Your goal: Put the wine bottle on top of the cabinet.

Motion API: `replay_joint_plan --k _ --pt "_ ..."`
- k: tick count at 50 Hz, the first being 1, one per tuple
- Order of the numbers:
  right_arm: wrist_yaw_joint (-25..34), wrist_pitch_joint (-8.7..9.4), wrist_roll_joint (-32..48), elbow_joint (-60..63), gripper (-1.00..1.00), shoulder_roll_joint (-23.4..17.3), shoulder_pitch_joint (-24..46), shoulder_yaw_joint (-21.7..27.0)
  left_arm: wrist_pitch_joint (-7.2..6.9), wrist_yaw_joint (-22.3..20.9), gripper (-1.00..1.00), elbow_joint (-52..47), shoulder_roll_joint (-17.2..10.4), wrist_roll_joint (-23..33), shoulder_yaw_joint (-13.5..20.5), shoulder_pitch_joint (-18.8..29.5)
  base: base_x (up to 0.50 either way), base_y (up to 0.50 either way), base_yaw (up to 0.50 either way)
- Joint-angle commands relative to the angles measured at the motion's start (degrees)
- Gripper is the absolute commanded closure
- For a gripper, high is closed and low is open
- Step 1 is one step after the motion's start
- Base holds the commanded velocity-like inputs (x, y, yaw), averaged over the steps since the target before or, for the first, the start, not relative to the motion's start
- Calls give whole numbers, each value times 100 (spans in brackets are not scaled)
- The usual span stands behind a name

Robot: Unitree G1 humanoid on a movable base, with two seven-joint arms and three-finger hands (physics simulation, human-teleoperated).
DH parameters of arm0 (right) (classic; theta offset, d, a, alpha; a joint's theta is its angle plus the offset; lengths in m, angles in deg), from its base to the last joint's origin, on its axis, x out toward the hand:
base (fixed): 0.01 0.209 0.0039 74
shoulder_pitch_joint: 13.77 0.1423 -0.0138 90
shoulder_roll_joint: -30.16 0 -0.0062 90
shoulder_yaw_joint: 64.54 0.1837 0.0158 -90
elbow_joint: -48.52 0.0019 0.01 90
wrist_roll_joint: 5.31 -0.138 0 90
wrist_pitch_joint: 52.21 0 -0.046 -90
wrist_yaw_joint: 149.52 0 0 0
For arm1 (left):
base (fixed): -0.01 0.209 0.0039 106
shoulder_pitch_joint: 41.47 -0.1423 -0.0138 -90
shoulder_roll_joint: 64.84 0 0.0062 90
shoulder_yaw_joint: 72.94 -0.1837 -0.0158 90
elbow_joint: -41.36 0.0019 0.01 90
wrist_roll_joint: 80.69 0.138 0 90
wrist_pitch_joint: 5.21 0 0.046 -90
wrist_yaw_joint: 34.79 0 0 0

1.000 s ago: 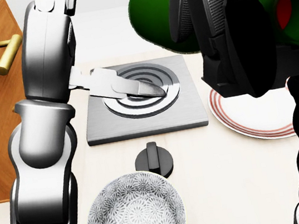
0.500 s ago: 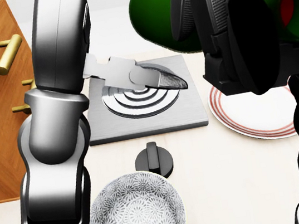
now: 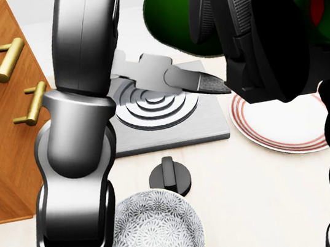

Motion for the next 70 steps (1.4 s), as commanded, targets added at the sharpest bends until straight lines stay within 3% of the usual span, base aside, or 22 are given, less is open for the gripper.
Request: replay_joint_plan --k 1,24,27,28,29,30,46,59,61,62,66,70 --pt "-253 0 284 79 100 -20 52 82 0 17 -100 94 185 98 -69 141 0 0 0" --pt "-324 0 134 174 100 -22 -145 146 0 311 -100 874 291 -100 12 698 0 0 0" --pt "-334 0 120 161 100 -41 -131 159 0 144 -100 783 339 -295 19 636 0 0 0" --pt "-340 0 113 169 100 -42 -131 161 0 80 -34 726 335 -349 -3 608 0 0 0" --pt "-346 0 106 178 100 -43 -131 159 0 55 45 685 347 -380 -14 591 0 0 0" --pt "-351 0 102 182 100 -46 -130 157 0 8 100 645 344 -420 -31 569 0 0 0" --pt "-389 0 28 193 100 -112 -10 213 0 -419 100 231 559 -157 -332 333 0 0 0" --pt "-432 0 -23 252 99 -170 108 243 0 -539 100 302 625 -1 -297 337 0 0 0" --pt "-452 0 -30 331 0 -191 122 265 0 -553 100 318 608 -23 -264 349 0 0 0" --pt "-458 0 -50 391 -97 -184 121 296 0 -547 100 350 589 -40 -234 371 0 0 0" --pt "-464 0 -146 894 -100 -231 -26 441 0 -516 100 502 449 -232 -68 471 0 0 0" --pt "-394 0 -267 1611 -100 -351 -321 698 0 -493 100 589 161 -538 226 875 0 0 0"
